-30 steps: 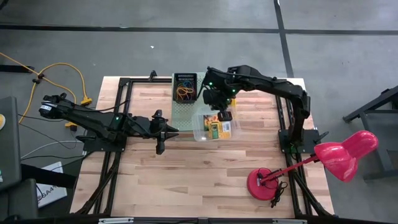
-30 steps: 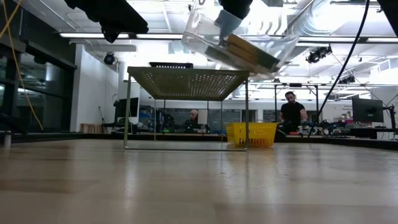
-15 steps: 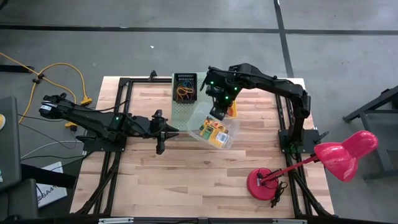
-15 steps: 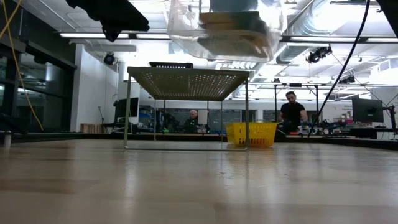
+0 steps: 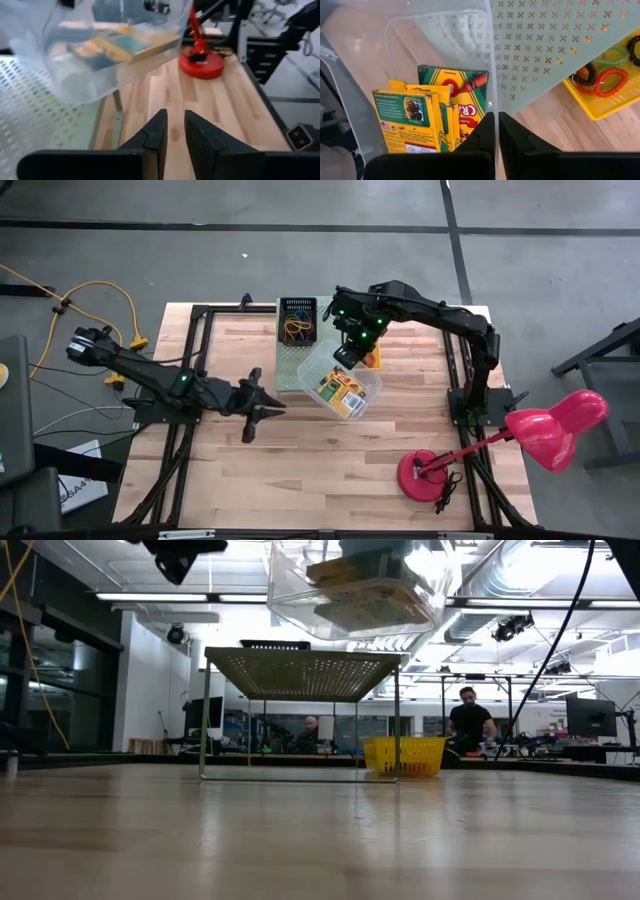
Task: Pick & Place Office Desk Supplies
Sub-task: Put the transparent bin with sorted crayon boxes on the shelf
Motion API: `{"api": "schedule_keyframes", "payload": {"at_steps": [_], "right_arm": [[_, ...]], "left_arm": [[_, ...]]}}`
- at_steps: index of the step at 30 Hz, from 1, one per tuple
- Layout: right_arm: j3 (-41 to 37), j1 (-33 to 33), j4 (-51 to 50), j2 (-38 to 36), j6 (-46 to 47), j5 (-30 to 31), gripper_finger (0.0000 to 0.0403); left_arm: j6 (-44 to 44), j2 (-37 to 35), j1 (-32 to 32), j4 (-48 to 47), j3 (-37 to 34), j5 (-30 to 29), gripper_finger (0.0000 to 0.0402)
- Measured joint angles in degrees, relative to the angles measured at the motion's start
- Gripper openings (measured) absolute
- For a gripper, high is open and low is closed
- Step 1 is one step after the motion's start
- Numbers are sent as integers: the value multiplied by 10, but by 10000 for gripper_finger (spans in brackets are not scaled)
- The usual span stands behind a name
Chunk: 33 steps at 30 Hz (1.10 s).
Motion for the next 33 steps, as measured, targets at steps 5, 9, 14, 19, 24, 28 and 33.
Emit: {"api": "schedule_keyframes", "payload": {"at_steps": [5, 9, 14, 19, 24, 28, 33], "right_arm": [[0, 0, 0, 0, -3, 6, 3], [0, 0, 1, 0, -4, 6, 4], [0, 0, 2, 0, -2, -8, 4], [0, 0, 6, 0, 0, -13, 4], [0, 0, 20, 0, 1, -24, 4], [0, 0, 24, 0, 0, -23, 4], [0, 0, 27, 0, 0, -23, 4]], "left_arm": [[48, 1, -24, 49, 0, 0, 60], [126, 3, -37, 68, 0, -2, 60], [190, 3, -34, 76, 8, -38, 60], [210, 9, -26, 25, 59, -50, 60], [223, 50, -5, -87, 151, -50, 61], [256, 105, 5, -154, 224, -49, 61], [297, 183, 12, -248, 323, -21, 61]]}}
